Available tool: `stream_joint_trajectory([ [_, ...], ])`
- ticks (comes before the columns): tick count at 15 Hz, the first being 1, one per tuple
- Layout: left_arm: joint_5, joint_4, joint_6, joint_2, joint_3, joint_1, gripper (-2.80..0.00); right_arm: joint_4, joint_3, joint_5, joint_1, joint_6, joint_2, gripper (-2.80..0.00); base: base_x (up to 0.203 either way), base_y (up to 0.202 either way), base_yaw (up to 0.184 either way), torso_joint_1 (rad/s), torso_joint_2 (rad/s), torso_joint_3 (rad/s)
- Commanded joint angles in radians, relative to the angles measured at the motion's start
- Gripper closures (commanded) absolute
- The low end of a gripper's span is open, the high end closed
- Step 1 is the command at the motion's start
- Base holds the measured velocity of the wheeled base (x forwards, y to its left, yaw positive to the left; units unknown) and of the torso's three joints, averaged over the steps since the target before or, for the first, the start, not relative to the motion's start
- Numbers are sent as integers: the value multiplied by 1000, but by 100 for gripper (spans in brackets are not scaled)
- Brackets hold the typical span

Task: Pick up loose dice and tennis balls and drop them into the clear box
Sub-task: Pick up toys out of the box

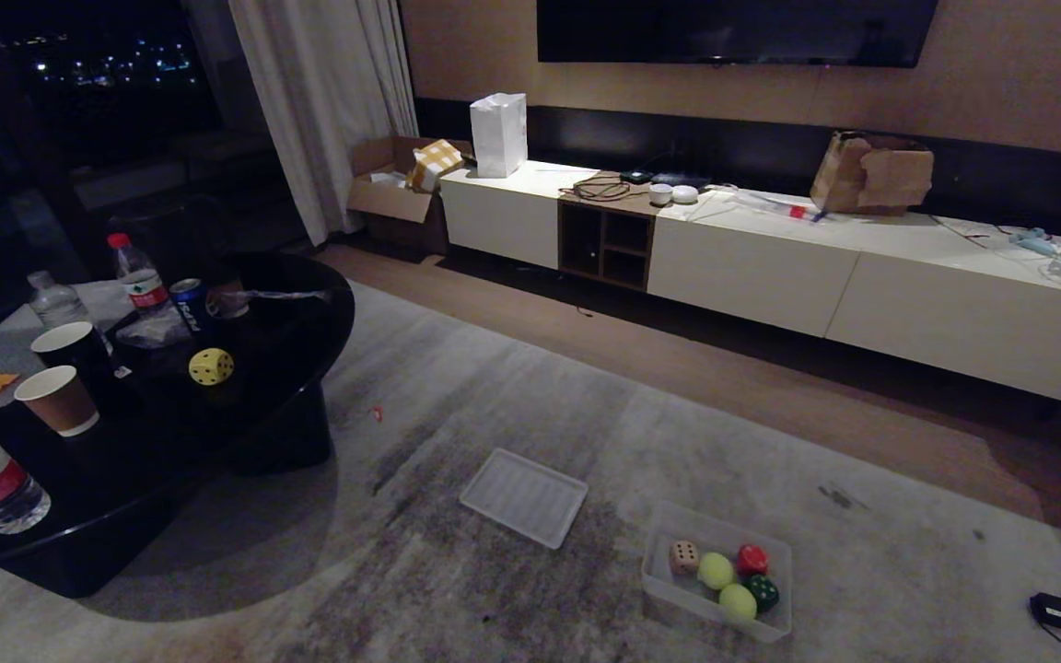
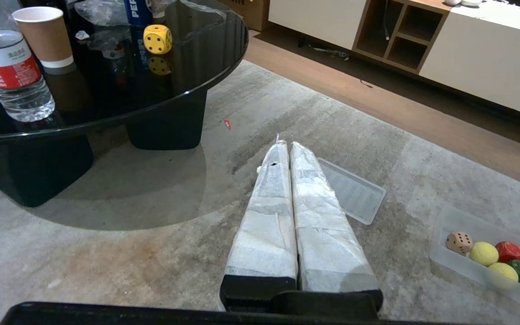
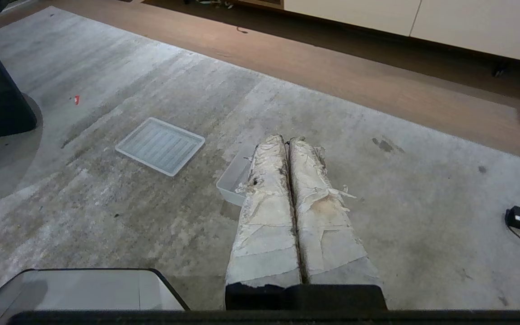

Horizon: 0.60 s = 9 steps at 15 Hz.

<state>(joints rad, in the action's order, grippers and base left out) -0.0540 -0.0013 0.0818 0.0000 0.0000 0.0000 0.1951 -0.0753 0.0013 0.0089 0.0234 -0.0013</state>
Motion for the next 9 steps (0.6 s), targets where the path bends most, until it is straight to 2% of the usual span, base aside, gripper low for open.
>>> stream_joint_trajectory([
  [1, -2, 0, 1, 2, 2, 0, 0, 1, 0, 0, 0, 0, 3, 0, 0, 0, 0, 0, 0, 0],
  [4, -4, 0, 3, 2, 2, 0, 0, 1, 0, 0, 0, 0, 1, 0, -2, -2, 26, 0, 1, 1],
  [9, -4, 0, 3, 2, 2, 0, 0, 1, 0, 0, 0, 0, 3, 0, -2, -7, 155, 2, 2, 3],
])
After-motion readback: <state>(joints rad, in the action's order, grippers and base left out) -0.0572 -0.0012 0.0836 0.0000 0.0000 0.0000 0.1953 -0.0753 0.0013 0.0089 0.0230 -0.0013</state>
